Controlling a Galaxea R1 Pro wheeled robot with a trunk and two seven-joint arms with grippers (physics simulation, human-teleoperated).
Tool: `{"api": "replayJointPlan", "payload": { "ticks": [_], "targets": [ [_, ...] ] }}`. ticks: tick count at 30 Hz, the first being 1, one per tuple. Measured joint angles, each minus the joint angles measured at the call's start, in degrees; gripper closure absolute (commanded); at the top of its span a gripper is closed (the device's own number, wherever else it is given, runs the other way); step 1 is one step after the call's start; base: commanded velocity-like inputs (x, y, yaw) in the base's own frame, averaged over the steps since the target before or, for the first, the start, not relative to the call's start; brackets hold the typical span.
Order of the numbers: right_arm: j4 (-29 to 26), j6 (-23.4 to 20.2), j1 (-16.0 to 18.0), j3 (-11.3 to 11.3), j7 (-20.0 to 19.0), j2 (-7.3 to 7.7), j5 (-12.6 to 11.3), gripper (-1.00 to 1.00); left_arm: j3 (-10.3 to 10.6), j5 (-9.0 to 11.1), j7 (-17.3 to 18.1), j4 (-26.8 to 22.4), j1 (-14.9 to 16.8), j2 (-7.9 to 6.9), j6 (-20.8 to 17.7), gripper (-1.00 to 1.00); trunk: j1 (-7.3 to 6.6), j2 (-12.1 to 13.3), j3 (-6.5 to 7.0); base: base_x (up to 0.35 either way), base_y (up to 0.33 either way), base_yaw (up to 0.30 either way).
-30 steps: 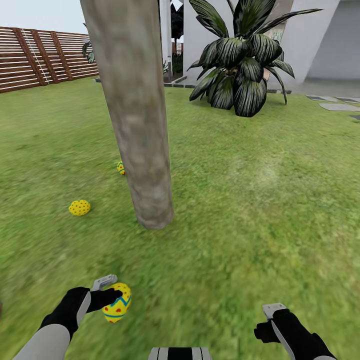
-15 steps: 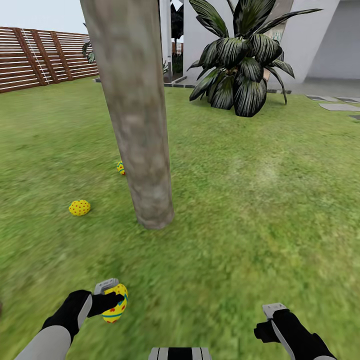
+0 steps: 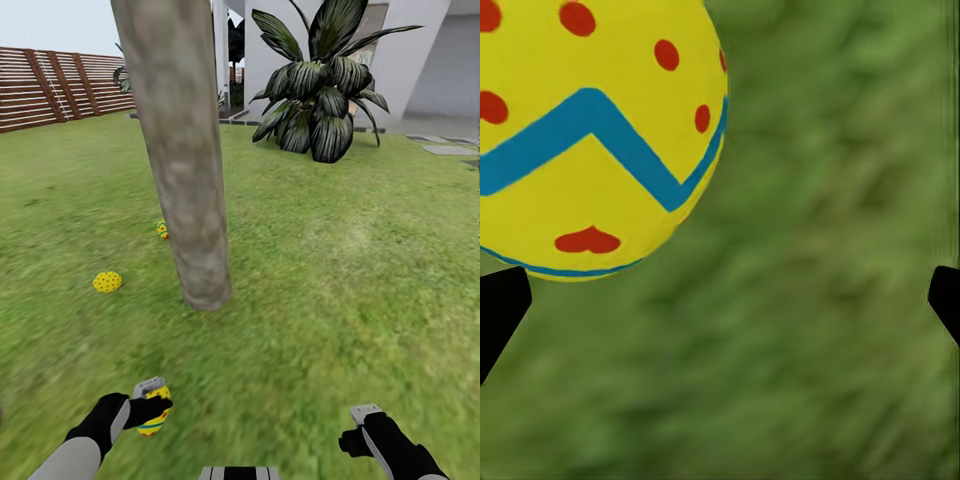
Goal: Take the three Easter eggs out of the wicker basket on the lawn in the garden, then place them on the lawn next to a single tree (choose any tree) so that all three eggs are next to the same tree and none are left in the basket.
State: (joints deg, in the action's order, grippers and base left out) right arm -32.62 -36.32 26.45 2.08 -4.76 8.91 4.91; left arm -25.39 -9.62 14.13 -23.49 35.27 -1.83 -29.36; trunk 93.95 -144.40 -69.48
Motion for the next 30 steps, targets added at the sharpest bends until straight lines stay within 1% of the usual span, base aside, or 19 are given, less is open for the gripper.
{"api": "replayJointPlan", "payload": {
  "ticks": [7,9,16,30],
  "targets": [
    [0.02,0.07,0.01,0.0,0.0,0.0,0.0,-1.0,-0.07,0.1,-0.01,1.33,-0.01,0.01,0.01,-1.0,-0.18,0.09,1.55,-0.004,0.001,0.0],
    [0.03,0.07,0.0,0.0,0.0,0.0,0.0,-1.0,-0.08,0.08,-0.04,1.49,0.01,-0.01,0.02,-1.0,-0.22,0.12,2.0,-0.147,0.052,0.0],
    [0.05,0.08,0.02,0.01,-0.01,0.0,0.0,-1.0,-0.08,0.04,-0.06,1.59,-0.03,-0.06,-0.01,-1.0,-0.38,0.22,3.55,-0.285,0.12,0.0],
    [0.06,0.09,0.0,-0.14,-0.01,0.05,0.0,-1.0,-0.08,0.04,-0.06,1.81,-0.05,0.02,-0.01,-1.0,-0.74,0.4,6.65,-0.297,0.174,0.0]
  ]
}}
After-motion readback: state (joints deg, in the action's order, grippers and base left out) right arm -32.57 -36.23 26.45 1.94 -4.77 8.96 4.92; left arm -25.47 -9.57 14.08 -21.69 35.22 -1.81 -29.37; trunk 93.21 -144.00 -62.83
